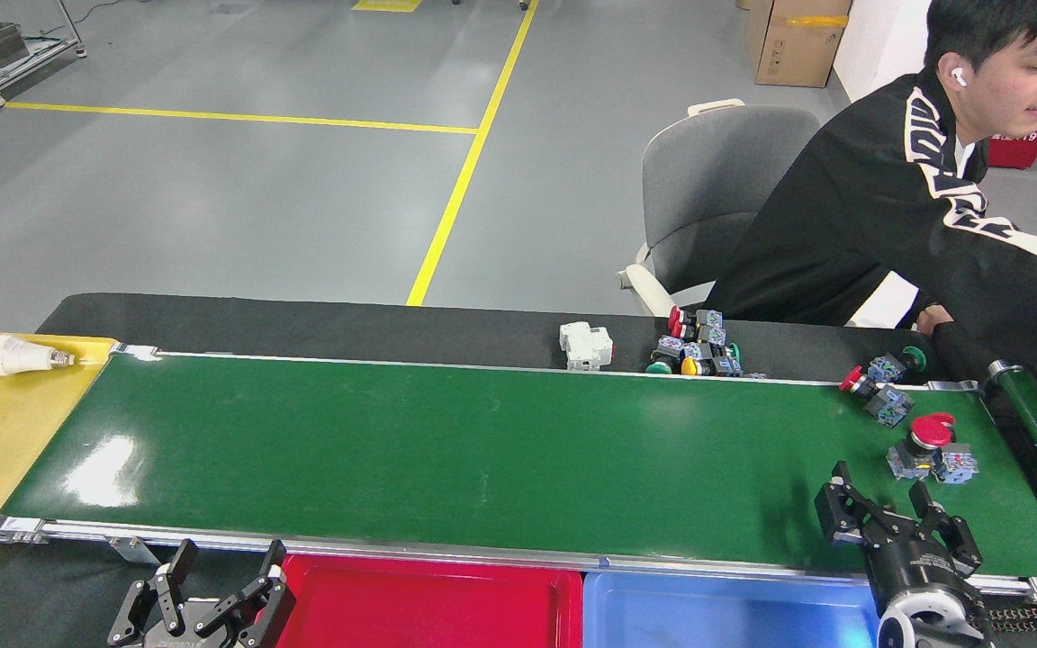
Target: Pick switch part from conveyor to tray
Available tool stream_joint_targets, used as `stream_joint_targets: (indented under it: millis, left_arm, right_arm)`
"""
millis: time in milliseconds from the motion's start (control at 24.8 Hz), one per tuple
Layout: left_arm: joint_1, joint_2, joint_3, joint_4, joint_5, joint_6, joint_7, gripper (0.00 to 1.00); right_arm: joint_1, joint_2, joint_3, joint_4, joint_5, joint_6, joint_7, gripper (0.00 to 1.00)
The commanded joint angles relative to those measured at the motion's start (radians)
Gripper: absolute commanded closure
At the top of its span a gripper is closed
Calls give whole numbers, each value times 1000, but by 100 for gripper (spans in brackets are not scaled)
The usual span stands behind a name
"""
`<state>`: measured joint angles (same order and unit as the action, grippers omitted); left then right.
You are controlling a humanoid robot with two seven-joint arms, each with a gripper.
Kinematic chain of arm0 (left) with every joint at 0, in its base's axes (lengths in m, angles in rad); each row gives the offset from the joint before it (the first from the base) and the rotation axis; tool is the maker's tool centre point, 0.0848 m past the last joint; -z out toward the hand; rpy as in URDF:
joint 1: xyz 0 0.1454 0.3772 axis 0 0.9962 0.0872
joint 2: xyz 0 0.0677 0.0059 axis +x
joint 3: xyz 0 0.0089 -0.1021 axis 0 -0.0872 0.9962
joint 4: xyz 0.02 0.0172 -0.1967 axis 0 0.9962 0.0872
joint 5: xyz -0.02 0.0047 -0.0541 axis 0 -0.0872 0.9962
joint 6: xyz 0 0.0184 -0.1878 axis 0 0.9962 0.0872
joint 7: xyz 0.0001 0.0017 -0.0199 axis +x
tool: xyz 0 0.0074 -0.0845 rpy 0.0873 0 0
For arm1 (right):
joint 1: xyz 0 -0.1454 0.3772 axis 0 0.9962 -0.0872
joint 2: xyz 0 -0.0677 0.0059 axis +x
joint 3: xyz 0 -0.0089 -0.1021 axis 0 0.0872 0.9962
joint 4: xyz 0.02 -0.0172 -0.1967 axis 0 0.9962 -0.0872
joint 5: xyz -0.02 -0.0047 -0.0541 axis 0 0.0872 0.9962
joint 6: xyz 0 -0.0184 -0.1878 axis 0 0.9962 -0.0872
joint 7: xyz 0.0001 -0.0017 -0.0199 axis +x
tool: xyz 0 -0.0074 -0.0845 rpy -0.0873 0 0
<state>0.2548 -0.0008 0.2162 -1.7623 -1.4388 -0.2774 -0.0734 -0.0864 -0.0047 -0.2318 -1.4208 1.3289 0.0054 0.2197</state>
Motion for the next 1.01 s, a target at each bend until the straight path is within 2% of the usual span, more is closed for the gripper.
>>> stream_joint_targets:
  millis: [0, 283, 808, 848, 970]
  left_arm:
    - [-2, -2, -3, -14, 1, -6, 1, 0]
    - [-5, -8, -3, -14, 3, -8, -17, 0]
    - [-9, 2, -1, -14, 3, -11, -17, 0]
    - [-14, 1, -1, -14, 3, -11, -16, 0]
    - [-17, -7, -1, -14, 3, -9, -17, 0]
  right_arm:
    - [-22, -11, 2, 2, 4, 2, 1, 11]
    - [-76, -11, 2, 60, 4, 2, 1, 11]
    - [-82, -12, 40, 66, 6, 2, 0, 11]
    - [-87, -8, 51, 69, 6, 2, 0, 13]
    - [-93, -6, 120, 72, 3, 1, -3, 36]
